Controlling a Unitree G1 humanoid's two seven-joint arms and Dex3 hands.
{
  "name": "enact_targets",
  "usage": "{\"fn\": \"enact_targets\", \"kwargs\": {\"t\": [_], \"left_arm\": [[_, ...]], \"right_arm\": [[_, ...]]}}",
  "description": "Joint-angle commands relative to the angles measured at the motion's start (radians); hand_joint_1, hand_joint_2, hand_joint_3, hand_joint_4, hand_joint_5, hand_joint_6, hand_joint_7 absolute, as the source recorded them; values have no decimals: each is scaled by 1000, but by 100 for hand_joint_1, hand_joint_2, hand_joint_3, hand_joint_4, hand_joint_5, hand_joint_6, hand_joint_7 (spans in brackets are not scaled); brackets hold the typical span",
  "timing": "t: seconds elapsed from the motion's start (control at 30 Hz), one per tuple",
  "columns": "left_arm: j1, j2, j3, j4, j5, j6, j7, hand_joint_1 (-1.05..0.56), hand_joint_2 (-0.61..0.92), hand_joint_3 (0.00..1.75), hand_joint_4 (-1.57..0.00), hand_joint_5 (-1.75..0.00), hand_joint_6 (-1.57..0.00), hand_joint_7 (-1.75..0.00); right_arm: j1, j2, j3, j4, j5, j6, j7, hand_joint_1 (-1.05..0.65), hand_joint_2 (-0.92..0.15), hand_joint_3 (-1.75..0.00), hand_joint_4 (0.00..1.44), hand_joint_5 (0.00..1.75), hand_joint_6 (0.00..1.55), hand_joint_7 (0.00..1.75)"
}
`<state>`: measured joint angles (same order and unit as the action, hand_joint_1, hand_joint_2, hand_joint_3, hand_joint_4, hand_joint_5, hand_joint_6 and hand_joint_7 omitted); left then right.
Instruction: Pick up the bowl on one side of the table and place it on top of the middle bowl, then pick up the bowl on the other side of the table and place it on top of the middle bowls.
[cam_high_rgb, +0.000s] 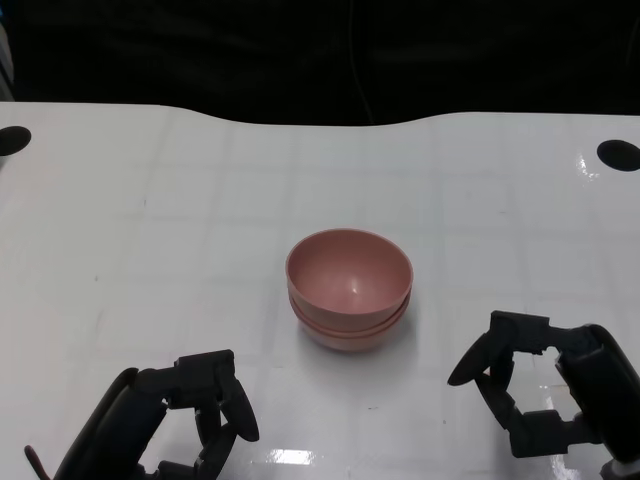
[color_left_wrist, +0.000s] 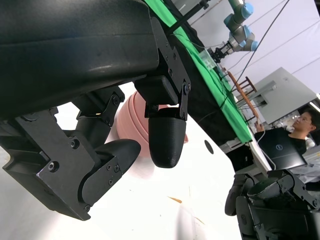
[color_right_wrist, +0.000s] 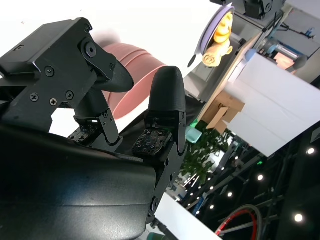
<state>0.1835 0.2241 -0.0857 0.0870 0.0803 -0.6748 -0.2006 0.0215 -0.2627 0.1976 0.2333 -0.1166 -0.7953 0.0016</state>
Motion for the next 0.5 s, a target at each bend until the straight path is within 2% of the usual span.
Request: {"fn": "enact_targets", "kwargs": {"t": [0.03, 0.5], "left_arm": [[6, 18, 9, 18, -14, -7, -15, -2, 38, 143, -84, -175, -77, -149], [13, 19, 9, 13, -17, -7, -13, -3, 38, 143, -84, -175, -78, -149]], "right_arm": [[39, 27, -6, -23, 45, 31, 37, 10, -23, -159, 94, 174, 85, 146], [56, 67, -48, -42, 61, 47, 111, 12, -20, -165, 97, 175, 85, 156]]}}
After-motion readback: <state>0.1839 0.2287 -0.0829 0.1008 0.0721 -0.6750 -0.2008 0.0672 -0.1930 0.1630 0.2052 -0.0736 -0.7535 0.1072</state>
